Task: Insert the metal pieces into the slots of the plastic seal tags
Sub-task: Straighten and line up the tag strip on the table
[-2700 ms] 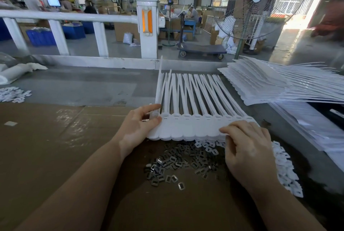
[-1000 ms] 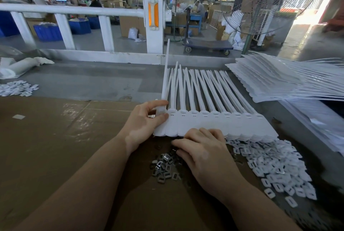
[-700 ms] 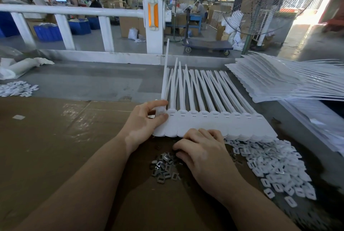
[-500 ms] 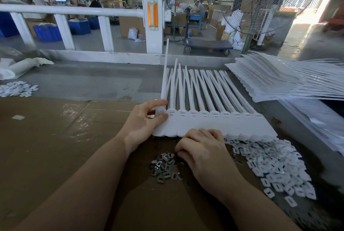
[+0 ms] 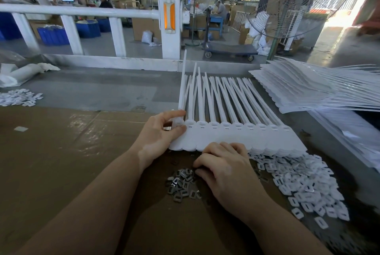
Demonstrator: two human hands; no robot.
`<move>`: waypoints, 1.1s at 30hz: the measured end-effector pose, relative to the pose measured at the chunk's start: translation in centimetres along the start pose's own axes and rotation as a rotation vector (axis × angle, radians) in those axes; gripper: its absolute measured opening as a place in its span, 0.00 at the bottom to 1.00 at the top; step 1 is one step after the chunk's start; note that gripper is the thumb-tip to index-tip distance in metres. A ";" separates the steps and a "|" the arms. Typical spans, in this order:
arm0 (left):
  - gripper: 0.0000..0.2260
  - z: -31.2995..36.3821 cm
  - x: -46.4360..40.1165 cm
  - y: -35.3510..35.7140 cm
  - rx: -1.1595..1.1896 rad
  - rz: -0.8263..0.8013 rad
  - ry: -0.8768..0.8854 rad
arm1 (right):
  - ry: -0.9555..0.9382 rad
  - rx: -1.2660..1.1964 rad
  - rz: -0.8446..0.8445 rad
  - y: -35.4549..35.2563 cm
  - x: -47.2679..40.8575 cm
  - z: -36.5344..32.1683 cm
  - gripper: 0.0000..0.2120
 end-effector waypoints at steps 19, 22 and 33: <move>0.14 0.6 -0.1 0.2 -0.226 0.098 0.076 | 0.014 -0.328 0.378 -1.6 0.1 1.5 0.02; 0.11 1.5 0.4 0.1 -0.366 0.224 0.189 | 0.043 -0.367 0.442 -1.6 0.2 2.1 0.03; 0.07 3.9 1.5 2.1 -0.492 0.132 0.533 | 0.057 -0.443 0.551 -1.6 -0.3 2.7 0.07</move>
Point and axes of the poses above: each hand's wrist, its own x-axis away from the middle knuckle, its own y-axis out of the palm, z = x × y, the point moved 2 cm from there along -x, towards the middle knuckle, and after that the axes turned 13 degrees about -z, right-handed, at the moved point
